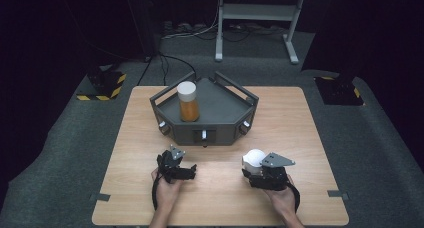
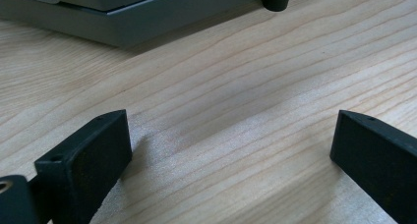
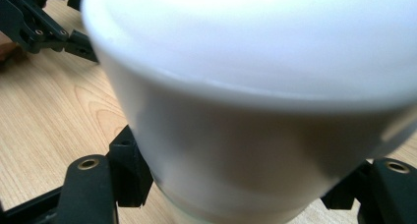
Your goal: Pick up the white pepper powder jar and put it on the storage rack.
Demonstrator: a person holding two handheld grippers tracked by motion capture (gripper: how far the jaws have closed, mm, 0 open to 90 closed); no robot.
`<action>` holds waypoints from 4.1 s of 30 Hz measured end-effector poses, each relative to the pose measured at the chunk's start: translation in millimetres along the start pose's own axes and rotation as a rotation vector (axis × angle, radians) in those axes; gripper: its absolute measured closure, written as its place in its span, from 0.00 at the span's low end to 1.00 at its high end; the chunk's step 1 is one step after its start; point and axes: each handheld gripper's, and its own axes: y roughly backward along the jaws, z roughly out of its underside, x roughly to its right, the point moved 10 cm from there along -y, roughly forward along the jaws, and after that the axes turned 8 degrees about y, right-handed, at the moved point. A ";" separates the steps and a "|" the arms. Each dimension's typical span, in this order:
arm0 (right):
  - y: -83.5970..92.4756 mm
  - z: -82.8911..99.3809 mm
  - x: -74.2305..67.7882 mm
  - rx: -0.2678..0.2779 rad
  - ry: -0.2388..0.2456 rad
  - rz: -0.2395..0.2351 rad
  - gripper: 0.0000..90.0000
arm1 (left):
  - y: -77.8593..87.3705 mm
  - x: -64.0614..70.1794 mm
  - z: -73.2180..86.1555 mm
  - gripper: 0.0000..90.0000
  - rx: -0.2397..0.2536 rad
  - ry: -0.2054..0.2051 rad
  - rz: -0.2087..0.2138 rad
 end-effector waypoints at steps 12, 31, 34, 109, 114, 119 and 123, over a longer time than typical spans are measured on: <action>2.3 -14.0 6.5 0.019 0.003 -0.014 0.34 | 0.0 0.0 0.0 0.02 0.000 0.000 0.000; 7.2 -48.1 20.5 0.043 0.019 -0.026 0.34 | 0.0 -0.1 0.0 0.02 0.000 -0.001 0.000; 7.6 -54.2 23.1 0.047 0.018 -0.028 0.34 | 0.0 0.0 0.0 0.02 -0.001 -0.001 0.000; -49.3 -196.8 55.2 0.062 -0.007 -0.035 0.34 | 0.0 0.1 0.1 0.02 0.001 0.001 -0.001; -58.2 -197.5 57.2 0.051 -0.026 -0.021 0.34 | -0.1 0.2 0.1 0.02 0.002 0.002 0.000; -65.4 -196.8 60.3 0.050 -0.051 0.000 0.34 | 0.0 0.1 0.0 0.02 0.000 -0.001 -0.001; -70.6 -197.3 63.6 0.043 -0.066 0.015 0.34 | 0.1 0.0 0.0 0.02 -0.001 -0.001 -0.001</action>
